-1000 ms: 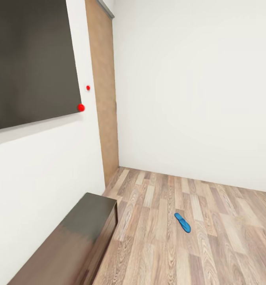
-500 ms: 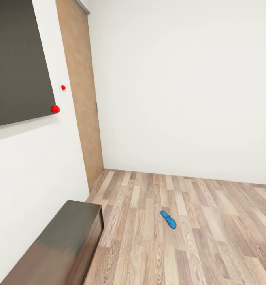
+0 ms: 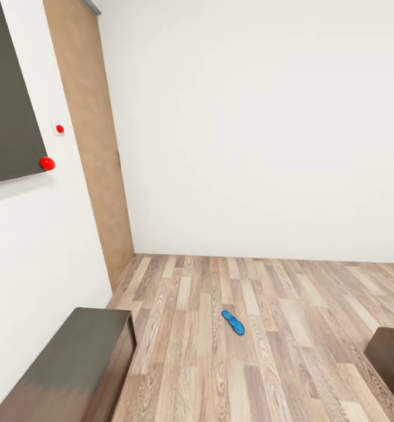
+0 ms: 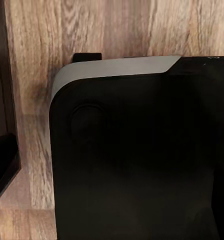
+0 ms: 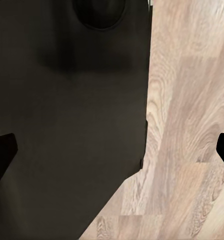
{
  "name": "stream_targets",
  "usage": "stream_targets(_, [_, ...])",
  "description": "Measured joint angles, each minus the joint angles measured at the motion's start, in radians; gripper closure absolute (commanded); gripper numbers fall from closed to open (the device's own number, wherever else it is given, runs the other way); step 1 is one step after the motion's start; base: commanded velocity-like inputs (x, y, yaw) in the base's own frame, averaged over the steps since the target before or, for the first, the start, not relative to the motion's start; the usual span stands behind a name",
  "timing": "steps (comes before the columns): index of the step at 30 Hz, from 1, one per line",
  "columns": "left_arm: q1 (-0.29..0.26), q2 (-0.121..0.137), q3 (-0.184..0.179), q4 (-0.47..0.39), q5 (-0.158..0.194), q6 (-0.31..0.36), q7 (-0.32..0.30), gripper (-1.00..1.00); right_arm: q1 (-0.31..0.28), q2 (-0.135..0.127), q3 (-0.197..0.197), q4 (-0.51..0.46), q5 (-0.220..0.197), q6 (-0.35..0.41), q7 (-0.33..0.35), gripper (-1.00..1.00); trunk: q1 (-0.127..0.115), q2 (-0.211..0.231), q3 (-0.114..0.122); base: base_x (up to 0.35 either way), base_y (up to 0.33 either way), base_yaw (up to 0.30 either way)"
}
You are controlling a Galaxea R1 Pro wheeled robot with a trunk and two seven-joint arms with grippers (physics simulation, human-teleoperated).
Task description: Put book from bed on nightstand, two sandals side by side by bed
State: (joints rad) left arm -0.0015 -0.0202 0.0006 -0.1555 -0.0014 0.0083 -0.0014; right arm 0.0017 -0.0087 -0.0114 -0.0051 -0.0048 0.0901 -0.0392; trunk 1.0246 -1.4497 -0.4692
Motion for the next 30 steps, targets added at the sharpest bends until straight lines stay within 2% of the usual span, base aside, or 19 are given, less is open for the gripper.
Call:
stream_targets(12, [0.000, -0.001, 0.001, 0.000, 0.000, 0.000, 0.000, -1.00, 0.000, 0.000, 0.000, 0.000, 0.000, 0.000, 0.000, -1.00, 0.000, 0.000, 0.000, 0.282, 0.000, -0.014])
stream_targets(24, [0.000, -0.001, -0.001, 0.000, 0.000, 0.000, 0.000, -1.00, 0.000, -0.001, 0.000, 0.000, 0.001, 0.000, 0.000, -1.00, 0.000, 0.000, 0.000, 0.025, 0.000, -0.008])
stream_targets(30, [0.000, -0.001, 0.000, 0.000, 0.000, 0.000, 0.000, -1.00, 0.000, -0.001, 0.000, 0.000, 0.000, -0.001, 0.000, -1.00, 0.000, 0.000, 0.000, 0.000, 0.000, -0.169])
